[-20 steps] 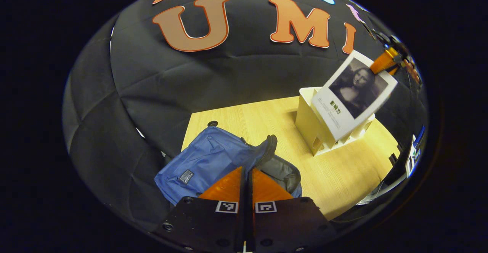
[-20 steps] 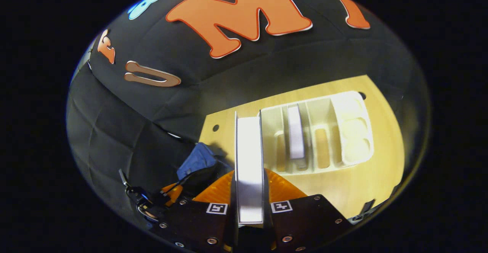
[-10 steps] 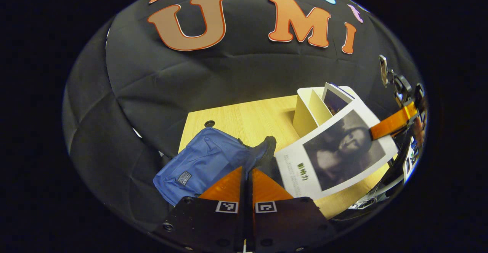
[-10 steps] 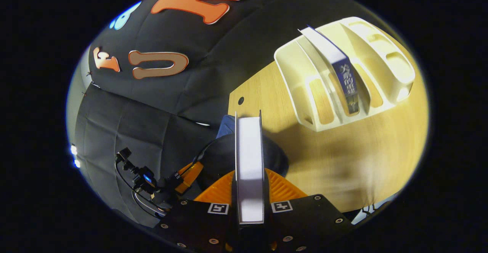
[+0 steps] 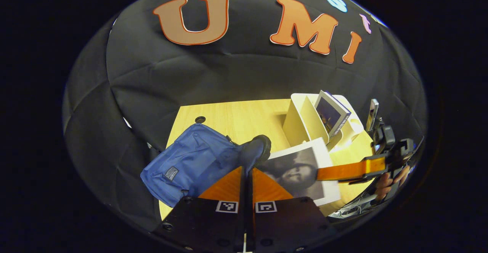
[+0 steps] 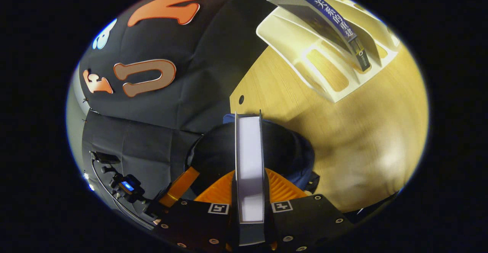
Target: Open the schoolbag, grab two books from the bookshelf and put them into the schoolbag.
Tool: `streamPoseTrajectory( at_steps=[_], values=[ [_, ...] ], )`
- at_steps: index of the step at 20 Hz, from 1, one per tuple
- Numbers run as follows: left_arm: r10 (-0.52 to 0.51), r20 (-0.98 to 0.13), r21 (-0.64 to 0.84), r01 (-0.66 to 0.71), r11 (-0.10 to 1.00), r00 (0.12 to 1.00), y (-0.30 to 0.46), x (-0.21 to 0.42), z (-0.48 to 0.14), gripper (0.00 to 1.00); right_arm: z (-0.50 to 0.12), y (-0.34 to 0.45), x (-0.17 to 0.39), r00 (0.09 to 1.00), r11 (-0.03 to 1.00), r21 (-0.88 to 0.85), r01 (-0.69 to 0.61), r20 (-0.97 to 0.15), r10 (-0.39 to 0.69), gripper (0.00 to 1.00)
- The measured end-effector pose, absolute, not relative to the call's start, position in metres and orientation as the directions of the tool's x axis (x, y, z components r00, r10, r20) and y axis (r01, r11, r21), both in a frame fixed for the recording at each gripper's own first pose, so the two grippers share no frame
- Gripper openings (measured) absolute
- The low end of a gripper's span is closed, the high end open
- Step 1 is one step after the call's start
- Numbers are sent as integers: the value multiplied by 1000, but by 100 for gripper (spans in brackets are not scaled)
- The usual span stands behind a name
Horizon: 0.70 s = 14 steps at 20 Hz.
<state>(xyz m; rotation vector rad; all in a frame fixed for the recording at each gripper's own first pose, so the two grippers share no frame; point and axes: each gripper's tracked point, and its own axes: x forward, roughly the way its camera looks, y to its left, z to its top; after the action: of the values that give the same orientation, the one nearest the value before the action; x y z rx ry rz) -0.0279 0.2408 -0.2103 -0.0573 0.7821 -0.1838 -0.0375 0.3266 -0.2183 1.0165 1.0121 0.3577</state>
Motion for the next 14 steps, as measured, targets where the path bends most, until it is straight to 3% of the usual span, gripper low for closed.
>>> streamPoseTrajectory(
  at_steps=[6, 14],
  values=[
    [-221, -696, -140, 172, 975, 683, 233, -31, -204, 1, -251, 381, -29, 537, 463, 863, 202, -493, 684, 26],
    [-269, -690, -153, 227, 962, 672, 224, -40, -197, 1, -280, 418, -9, 564, 498, 846, 192, -510, 650, 25]
  ],
)
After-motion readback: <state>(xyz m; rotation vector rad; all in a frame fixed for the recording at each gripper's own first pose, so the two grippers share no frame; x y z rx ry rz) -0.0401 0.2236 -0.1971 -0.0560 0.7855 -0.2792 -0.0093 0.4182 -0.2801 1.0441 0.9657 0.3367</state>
